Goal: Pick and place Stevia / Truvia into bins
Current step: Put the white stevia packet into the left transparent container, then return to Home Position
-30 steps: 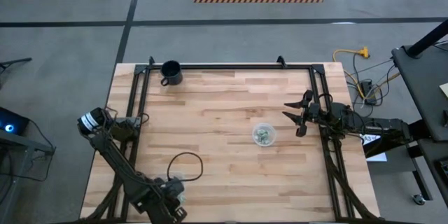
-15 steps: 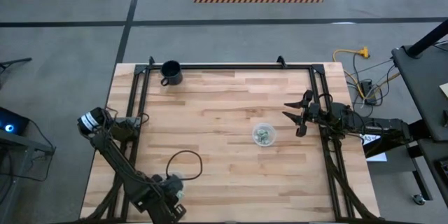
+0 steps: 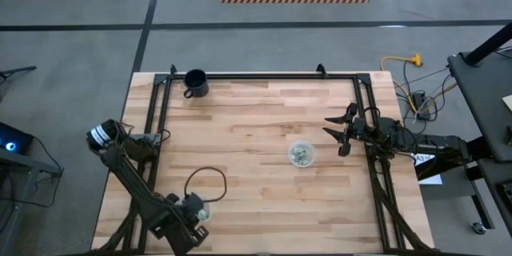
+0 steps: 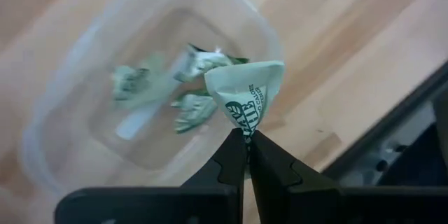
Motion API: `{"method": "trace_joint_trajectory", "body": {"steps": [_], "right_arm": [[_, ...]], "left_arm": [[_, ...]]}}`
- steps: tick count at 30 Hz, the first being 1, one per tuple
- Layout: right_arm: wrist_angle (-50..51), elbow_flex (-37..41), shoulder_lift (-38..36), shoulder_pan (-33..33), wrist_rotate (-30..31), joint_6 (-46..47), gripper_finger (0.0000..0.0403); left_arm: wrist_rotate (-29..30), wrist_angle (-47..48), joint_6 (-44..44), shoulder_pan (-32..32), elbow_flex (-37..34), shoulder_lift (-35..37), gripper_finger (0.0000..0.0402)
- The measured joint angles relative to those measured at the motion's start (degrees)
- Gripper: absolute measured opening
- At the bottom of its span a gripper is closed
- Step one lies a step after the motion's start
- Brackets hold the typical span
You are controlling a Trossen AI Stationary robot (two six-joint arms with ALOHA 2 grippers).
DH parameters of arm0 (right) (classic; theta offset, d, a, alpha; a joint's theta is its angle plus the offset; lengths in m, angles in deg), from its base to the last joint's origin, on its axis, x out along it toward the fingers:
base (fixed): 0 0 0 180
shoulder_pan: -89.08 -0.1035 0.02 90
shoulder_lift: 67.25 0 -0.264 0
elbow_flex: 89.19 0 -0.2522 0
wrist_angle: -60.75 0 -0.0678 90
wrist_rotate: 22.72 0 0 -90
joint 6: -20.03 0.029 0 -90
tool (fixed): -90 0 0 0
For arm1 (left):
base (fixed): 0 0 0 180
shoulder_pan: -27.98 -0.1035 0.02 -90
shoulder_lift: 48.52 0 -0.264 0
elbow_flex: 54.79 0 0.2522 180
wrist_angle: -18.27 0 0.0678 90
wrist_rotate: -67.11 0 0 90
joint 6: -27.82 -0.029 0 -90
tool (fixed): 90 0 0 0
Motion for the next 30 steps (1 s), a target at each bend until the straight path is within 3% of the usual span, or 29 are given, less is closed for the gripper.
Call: {"method": "trace_joint_trajectory", "body": {"steps": [8, 24, 30], "right_arm": [[0.0, 0.0, 0.0, 0.0, 0.0, 0.0, 0.0153], [0.0, 0.0, 0.0, 0.0, 0.0, 0.0, 0.0153], [0.0, 0.0, 0.0, 0.0, 0.0, 0.0, 0.0153]], "left_arm": [[0.6, 2.6, 1.6, -0.5, -1.6, 1.5, 0.0014], [-0.7, 2.3, -1.3, -0.5, -4.7, 1.7, 0.0209], [-0.6, -0.9, -3.5, -0.9, -3.2, 2.3, 0.0239]]}}
